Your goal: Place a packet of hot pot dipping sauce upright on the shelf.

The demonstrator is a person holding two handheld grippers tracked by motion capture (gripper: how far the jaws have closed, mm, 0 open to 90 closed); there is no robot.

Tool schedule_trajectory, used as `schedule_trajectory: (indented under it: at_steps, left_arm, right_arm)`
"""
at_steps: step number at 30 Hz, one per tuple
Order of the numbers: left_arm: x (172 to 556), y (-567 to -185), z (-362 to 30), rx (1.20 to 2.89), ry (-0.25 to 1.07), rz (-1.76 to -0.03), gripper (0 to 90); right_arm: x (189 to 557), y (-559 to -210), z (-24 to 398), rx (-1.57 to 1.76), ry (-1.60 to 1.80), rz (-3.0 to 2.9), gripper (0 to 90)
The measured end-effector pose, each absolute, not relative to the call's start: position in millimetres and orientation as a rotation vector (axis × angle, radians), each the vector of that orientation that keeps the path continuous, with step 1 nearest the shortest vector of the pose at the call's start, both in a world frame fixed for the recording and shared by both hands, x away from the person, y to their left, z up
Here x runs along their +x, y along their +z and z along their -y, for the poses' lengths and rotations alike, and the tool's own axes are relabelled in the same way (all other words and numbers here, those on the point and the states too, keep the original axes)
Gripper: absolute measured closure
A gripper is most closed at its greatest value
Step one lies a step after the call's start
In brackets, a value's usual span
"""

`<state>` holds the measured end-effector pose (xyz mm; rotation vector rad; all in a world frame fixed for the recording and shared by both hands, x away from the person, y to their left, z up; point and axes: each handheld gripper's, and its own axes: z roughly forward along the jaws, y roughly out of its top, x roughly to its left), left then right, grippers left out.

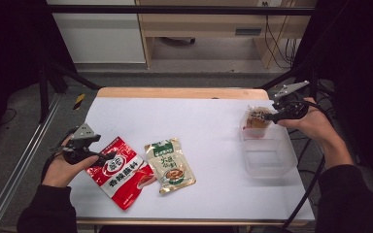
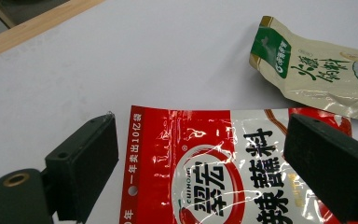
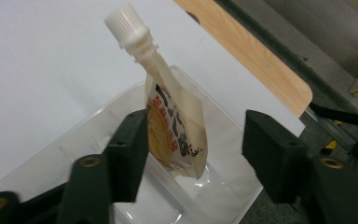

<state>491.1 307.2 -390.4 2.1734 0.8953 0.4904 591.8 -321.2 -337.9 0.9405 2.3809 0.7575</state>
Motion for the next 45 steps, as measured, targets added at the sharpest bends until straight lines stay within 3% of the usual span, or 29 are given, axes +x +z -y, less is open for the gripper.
schedule_trajectory:
  at_steps: [9, 13, 20, 27, 45]
  left_arm:
    - [490, -392, -300, 2.184, 0.485, -0.877, 10.1]
    - [490, -392, -294, 2.194, 0.485, -0.859, 10.0]
    - [490, -393, -282, 2.22, 0.485, -0.825, 9.9]
    - [494, -401, -268, 2.274, 0.462, -0.809, 10.9]
    - [501, -413, -231, 2.359, 0.407, -0.737, 13.1]
  right_arm:
    - [550, -304, 282, 0.859, 0.773, -2.279, 18.6]
    - [526, -302, 256, 0.835, 0.902, -2.238, 15.7]
    - [494, -324, 203, 0.797, 1.0, -2.233, 17.5]
    - [470, -375, 139, 0.729, 1.021, -2.313, 23.2]
    - [458, -435, 105, 0.795, 1.004, -2.33, 24.7]
